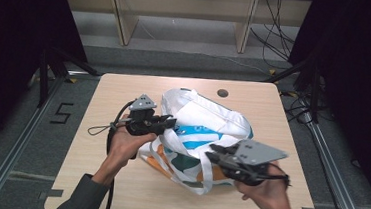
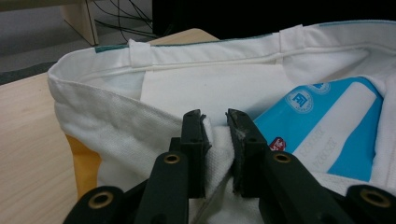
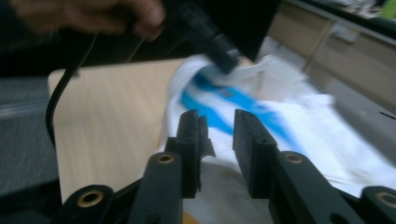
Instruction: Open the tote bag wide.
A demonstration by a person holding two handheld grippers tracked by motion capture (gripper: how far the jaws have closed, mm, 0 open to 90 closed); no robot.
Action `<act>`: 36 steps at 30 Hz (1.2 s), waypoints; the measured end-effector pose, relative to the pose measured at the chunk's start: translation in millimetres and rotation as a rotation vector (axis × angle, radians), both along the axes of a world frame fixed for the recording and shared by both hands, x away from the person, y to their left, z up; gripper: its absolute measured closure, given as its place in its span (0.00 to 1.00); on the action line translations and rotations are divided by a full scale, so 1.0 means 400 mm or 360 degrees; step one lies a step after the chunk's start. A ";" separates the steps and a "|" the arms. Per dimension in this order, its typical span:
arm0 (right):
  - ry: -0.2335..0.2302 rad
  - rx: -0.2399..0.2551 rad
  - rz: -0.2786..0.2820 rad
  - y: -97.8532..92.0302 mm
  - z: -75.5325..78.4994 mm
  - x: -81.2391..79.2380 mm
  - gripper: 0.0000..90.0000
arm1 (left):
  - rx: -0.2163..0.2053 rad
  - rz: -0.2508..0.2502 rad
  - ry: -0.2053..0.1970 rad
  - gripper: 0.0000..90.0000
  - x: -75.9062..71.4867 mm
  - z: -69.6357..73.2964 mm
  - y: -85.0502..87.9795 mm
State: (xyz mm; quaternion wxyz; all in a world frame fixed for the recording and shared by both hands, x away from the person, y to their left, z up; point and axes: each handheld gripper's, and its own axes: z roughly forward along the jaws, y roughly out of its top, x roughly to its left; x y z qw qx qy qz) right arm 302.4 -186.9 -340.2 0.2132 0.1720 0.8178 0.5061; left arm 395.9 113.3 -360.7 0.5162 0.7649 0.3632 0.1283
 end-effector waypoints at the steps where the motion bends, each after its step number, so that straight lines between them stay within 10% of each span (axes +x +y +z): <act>1: -0.0008 0.0052 -0.0042 -0.028 0.019 -0.004 0.76 | 0.0005 -0.0009 -0.0010 0.85 -0.001 0.000 0.001; 7: -0.0062 0.0109 -0.0419 -0.138 0.086 0.004 0.65 | 0.0001 0.0009 -0.0021 0.85 -0.007 -0.002 -0.001; 14: 0.0160 0.0158 -0.0605 -0.147 0.067 0.059 0.51 | -0.0021 0.0008 -0.0025 0.85 -0.012 -0.003 0.003; 21: 0.0428 0.0156 -0.0564 -0.156 0.005 0.098 0.52 | -0.0055 0.0015 -0.0034 0.85 -0.022 -0.011 0.008; 24: 0.0499 0.0145 -0.0561 -0.160 -0.027 0.088 0.71 | -0.0061 0.0041 -0.0034 0.84 -0.024 -0.016 0.010; 27: 0.0409 0.0041 -0.0535 -0.164 -0.060 0.086 0.96 | -0.0057 0.0035 -0.0044 0.84 -0.025 -0.020 0.008; 31: 0.0362 -0.0038 -0.0531 -0.158 -0.078 0.087 0.99 | -0.0071 0.0070 -0.0074 0.84 -0.036 -0.025 0.027; 36: 0.0289 -0.0203 -0.0535 -0.134 -0.112 0.098 1.00 | 0.0086 0.0050 -0.0040 0.85 -0.071 -0.080 0.087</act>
